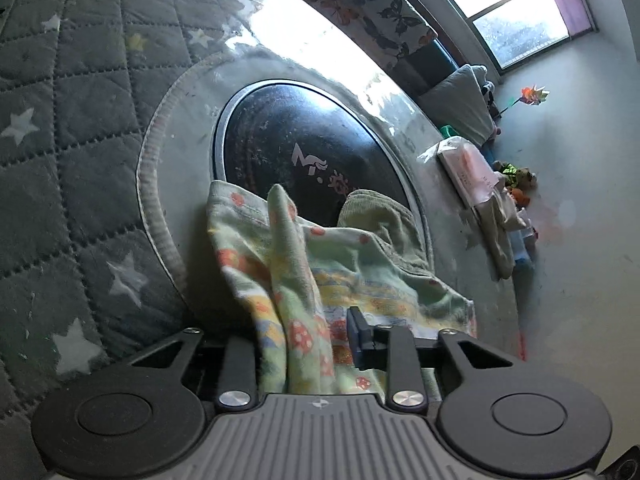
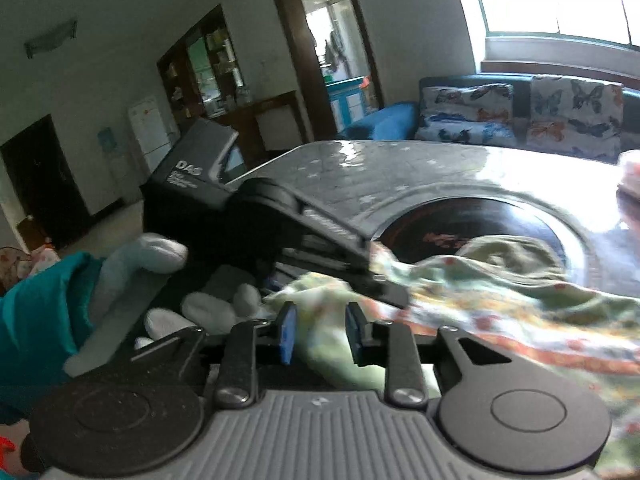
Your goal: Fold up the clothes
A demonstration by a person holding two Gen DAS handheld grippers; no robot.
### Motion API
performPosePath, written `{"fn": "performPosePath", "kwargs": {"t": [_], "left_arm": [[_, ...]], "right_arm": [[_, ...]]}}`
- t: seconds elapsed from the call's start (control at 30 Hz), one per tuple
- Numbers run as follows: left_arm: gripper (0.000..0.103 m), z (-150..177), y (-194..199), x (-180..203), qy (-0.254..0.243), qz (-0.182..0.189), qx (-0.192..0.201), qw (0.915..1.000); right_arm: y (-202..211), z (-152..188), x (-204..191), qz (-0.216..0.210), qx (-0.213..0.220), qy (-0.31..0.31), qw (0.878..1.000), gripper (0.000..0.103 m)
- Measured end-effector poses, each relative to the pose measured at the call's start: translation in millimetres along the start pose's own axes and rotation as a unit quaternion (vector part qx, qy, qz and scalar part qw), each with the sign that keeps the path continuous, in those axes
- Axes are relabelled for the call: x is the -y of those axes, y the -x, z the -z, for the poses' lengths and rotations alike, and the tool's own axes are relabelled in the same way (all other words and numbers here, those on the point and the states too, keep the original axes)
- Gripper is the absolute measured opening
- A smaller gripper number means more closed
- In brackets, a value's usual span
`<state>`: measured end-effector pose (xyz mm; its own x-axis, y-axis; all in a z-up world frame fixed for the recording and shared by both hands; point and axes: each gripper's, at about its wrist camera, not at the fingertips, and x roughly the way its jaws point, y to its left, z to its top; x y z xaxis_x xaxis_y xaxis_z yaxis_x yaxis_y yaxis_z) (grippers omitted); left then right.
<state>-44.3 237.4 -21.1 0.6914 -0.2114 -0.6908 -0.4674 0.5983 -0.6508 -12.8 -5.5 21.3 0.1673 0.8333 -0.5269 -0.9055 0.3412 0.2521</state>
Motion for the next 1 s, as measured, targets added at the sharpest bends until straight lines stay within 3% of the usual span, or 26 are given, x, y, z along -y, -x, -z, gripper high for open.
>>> {"fn": "performPosePath", "kwargs": {"t": [0.1,0.23,0.33,0.43,0.57,0.7,0.83,1.0], "left_arm": [[0.027,1.7,-0.9,3.7,-0.011,-0.008,0.003,0.9999],[0.029,6.2,-0.3,11.9,-0.048,-0.026,0.008,0.9985],[0.029,8.3,0.1,16.5,-0.074,-0.035,0.009,0.9966],[0.029,10.6,-0.5,19.9,-0.086,-0.043,0.011,0.9953],[0.029,13.4,-1.3,24.2,-0.104,-0.052,0.014,0.9931],[0.027,13.5,-1.6,25.5,-0.114,-0.056,0.015,0.9918],[0.027,14.1,-3.9,30.5,-0.131,-0.068,0.018,0.9889],[0.015,13.0,0.4,39.0,-0.15,-0.074,0.023,0.9856]], "right_arm": [[18.4,6.8,18.3,0.039,0.01,-0.016,0.999,0.045],[41.0,12.9,66.3,0.134,0.013,-0.055,0.989,0.046],[48.5,17.6,109.8,0.218,0.009,-0.081,0.973,0.048],[50.8,22.7,141.1,0.258,0.011,-0.111,0.96,0.048],[43.1,25.3,168.3,0.268,0.009,-0.144,0.953,0.049],[40.1,31.3,173.2,0.25,0.012,-0.156,0.955,0.048],[34.9,30.1,170.7,0.222,0.013,-0.162,0.962,0.016],[47.2,26.8,160.6,0.209,0.032,-0.171,0.962,0.008]]}}
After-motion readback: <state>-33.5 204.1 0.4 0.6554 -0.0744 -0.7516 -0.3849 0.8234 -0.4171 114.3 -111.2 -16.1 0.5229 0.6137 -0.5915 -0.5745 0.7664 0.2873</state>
